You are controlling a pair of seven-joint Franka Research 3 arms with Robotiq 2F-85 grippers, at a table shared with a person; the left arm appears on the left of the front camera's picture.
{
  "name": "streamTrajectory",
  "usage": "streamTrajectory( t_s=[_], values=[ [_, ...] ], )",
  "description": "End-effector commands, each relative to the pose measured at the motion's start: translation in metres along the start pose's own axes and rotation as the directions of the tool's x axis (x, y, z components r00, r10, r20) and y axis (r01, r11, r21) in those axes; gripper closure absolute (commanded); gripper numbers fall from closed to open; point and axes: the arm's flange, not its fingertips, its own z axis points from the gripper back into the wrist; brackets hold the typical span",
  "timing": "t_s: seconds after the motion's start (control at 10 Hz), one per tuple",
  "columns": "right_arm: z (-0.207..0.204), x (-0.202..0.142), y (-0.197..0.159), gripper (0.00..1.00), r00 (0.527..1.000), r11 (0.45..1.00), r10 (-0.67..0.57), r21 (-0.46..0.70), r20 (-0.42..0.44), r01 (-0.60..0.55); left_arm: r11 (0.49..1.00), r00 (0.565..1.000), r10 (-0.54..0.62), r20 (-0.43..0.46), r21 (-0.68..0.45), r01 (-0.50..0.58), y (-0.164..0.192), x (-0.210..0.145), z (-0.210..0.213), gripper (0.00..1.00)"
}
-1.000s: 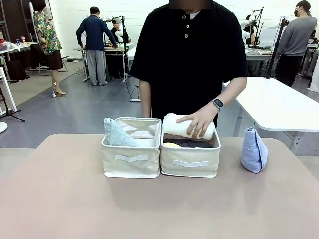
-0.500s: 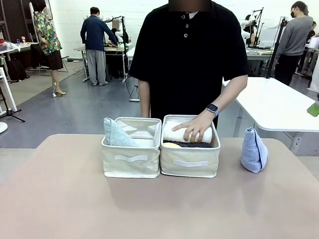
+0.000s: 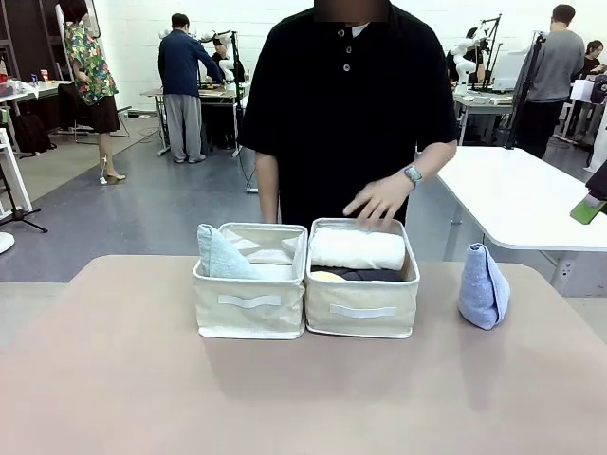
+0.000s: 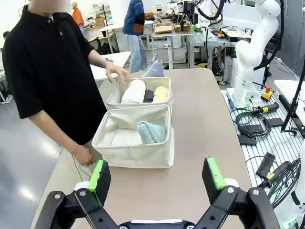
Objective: Sort the towels based on their folding style.
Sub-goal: Pick up another triangle-folded towel from the table and place it in the left Fabric basket.
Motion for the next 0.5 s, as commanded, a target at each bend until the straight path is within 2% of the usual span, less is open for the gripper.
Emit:
streamTrajectory(
  t_s=[0.0,0.4],
  values=[
    [-0.0012,0.0004,-0.0013,0.0,1.0,1.0,-0.004,-0.016,-0.01,0.003,1.0,1.0,-0.005,0.015,0.003,0.005,-0.0023,0.002,0.0001,0.0],
    [0.0,-0.0007,-0.0012,0.0,1.0,1.0,0.002,-0.001,-0.002,-0.002,1.0,1.0,-0.005,0.015,0.003,0.005,-0.0023,0.002,0.0001,0.0]
  ],
)
